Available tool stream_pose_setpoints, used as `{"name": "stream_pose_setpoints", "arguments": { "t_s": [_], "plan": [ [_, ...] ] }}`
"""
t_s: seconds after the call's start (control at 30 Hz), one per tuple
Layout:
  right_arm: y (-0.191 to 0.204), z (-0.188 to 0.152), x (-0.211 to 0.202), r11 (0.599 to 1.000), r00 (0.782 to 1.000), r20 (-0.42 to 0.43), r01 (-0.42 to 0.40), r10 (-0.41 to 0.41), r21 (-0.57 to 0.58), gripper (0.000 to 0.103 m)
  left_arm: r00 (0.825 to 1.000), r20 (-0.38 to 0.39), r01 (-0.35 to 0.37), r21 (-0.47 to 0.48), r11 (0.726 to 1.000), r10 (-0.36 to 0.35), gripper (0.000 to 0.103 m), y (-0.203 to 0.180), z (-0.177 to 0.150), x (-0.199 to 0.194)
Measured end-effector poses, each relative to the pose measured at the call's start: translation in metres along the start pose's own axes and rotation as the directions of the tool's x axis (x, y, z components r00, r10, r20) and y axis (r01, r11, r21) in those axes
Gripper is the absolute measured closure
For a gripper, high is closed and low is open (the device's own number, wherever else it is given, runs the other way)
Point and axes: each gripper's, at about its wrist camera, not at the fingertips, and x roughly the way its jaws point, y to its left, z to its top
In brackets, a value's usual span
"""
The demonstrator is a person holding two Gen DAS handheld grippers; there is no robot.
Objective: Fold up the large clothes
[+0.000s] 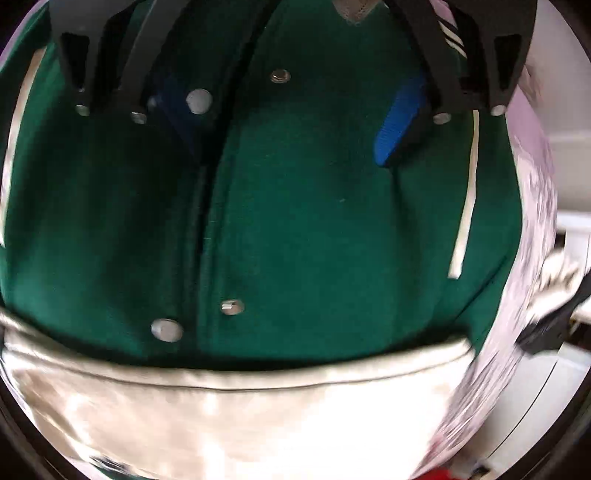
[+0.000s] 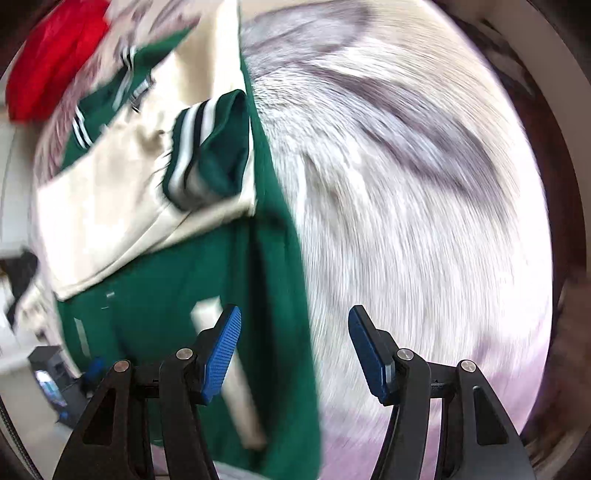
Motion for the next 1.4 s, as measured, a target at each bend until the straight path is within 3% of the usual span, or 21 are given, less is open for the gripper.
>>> {"name": "stream_pose_setpoints", "arguments": {
  "t_s": [0.13,0.17,0.27,0.33,0.4,0.63,0.7,0.8,0.87,1.03,1.2,1.3,1.4],
  "plan": [
    [0.005,0.052,0.031,0.988,0.999,-0.045,-0.007,0.0,-0.155,0.044,1.0,-0.011,-0.029,-0.035,0.999,0.028,0.003,0.006,0.0,0.004],
    [0.004,0.058,0.031,0.986,1.0,-0.03,-0.007,0.002,-0.168,0.06,0.999,-0.014,-0.04,-0.037,0.999,0.04,0.003,0.006,0.001,0.005],
    [-0.01,0.068,0.019,0.99,0.997,0.06,-0.039,0.048,-0.139,0.079,0.998,-0.011,-0.062,-0.044,0.997,0.061,0.003,0.0,-0.003,0.002],
    [-0.032,0.073,0.011,0.999,0.994,0.113,-0.007,0.012,-0.046,0.08,0.998,-0.012,-0.068,-0.059,0.996,0.067,0.001,-0.019,-0.01,-0.005],
    [-0.064,0.077,0.02,0.989,0.991,0.069,-0.119,0.113,0.091,0.08,0.998,-0.017,-0.06,-0.08,0.995,0.059,0.0,-0.017,-0.01,-0.004],
    [-0.065,0.091,0.002,0.996,0.998,0.021,-0.06,0.062,-0.06,0.078,0.999,-0.027,-0.044,-0.149,0.988,0.04,0.001,-0.01,-0.001,-0.028],
    [-0.064,0.091,0.002,0.998,0.998,0.011,-0.055,0.055,-0.008,0.077,0.999,-0.016,-0.044,-0.177,0.983,0.042,0.001,0.0,-0.01,-0.04],
    [-0.041,0.084,0.0,0.998,1.0,-0.008,-0.02,0.021,0.052,0.073,0.996,-0.003,-0.087,-0.232,0.969,0.089,0.001,0.044,-0.021,-0.053],
    [-0.032,0.073,-0.004,0.995,0.998,-0.02,-0.057,0.059,0.087,0.061,0.987,0.001,-0.154,-0.255,0.955,0.16,0.001,0.077,-0.019,-0.056],
    [-0.014,0.028,-0.027,0.995,0.999,-0.001,-0.037,0.037,0.095,0.056,0.948,0.053,-0.292,-0.258,0.921,0.315,0.001,0.143,0.043,-0.039],
    [0.007,-0.013,-0.026,0.997,0.999,0.006,0.032,-0.032,0.071,0.056,0.918,0.031,-0.388,-0.13,0.912,0.395,0.001,0.168,0.117,0.022],
    [0.016,-0.025,-0.026,0.991,1.0,0.0,0.019,-0.02,0.134,0.056,0.938,0.015,-0.342,-0.142,0.929,0.347,0.0,0.193,0.132,0.043],
    [0.025,-0.036,-0.029,0.984,0.999,0.025,0.039,-0.044,0.173,0.056,0.977,-0.001,-0.206,-0.258,0.944,0.213,0.0,0.222,0.135,0.048]
  ]
}}
